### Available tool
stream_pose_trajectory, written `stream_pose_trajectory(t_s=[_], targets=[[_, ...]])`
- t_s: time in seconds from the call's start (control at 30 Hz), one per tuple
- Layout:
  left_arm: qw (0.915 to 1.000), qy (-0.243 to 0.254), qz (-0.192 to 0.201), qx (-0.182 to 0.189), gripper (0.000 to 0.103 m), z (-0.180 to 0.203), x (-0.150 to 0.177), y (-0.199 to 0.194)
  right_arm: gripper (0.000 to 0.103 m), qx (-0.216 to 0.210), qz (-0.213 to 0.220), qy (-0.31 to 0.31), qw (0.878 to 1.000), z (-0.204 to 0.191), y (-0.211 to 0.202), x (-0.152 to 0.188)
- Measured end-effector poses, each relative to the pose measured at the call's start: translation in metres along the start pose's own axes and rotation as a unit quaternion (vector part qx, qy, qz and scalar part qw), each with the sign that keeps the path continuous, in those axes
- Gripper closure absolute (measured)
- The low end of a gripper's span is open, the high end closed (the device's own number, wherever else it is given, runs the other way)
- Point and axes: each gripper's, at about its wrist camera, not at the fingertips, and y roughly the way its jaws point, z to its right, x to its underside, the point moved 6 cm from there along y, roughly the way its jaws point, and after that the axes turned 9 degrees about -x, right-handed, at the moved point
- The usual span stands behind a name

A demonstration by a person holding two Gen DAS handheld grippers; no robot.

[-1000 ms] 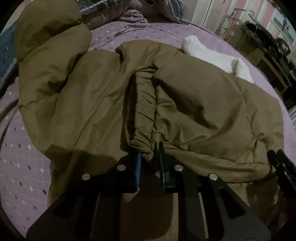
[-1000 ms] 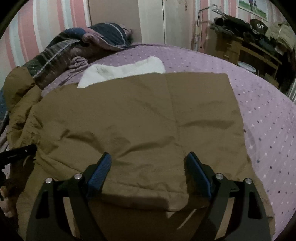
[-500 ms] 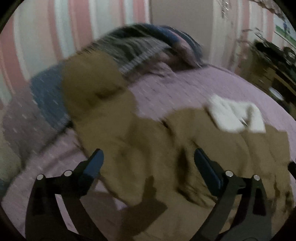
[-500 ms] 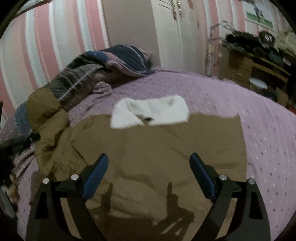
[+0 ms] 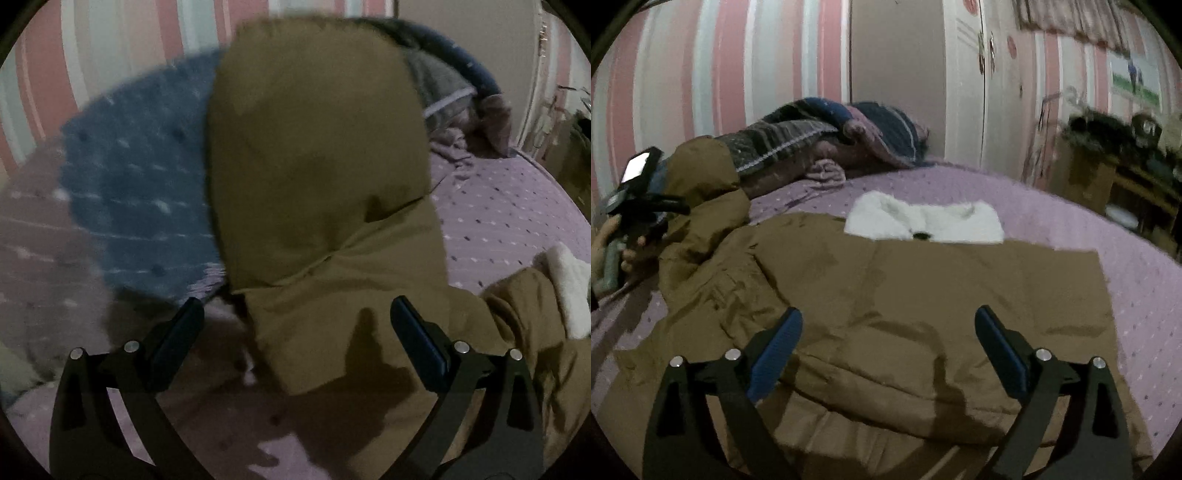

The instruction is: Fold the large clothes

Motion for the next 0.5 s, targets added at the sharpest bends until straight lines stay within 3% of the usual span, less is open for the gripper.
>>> stream_pose_trajectory(t_s=[0.2, 0.23, 0.27, 0.37, 0.5], targets=[[0.9998, -0.018, -0.007, 0.009, 0.004, 0.010, -0.011, 0.030, 0.004, -0.007, 0.006, 0.004, 1.000, 0.003, -0.001, 0.002], [0.9997, -0.022, -0.009, 0.012, 0.012, 0.009, -0.011, 0.031, 0.004, -0.012, 0.006, 0.011, 1.000, 0.006, -0.001, 0.002], [0.9995, -0.027, -0.014, 0.013, 0.030, 0.008, -0.013, 0.034, 0.004, -0.015, 0.006, 0.022, 1.000, 0.010, -0.002, 0.003], [0.9985, -0.043, -0.030, 0.019, 0.065, 0.002, -0.013, 0.039, 0.004, -0.021, 0.006, 0.054, 0.998, 0.022, 0.000, 0.004], [0.9994, -0.021, -0.019, 0.020, 0.080, 0.002, -0.013, 0.026, 0.004, -0.013, -0.016, 0.110, 0.994, 0.048, 0.008, 0.011]])
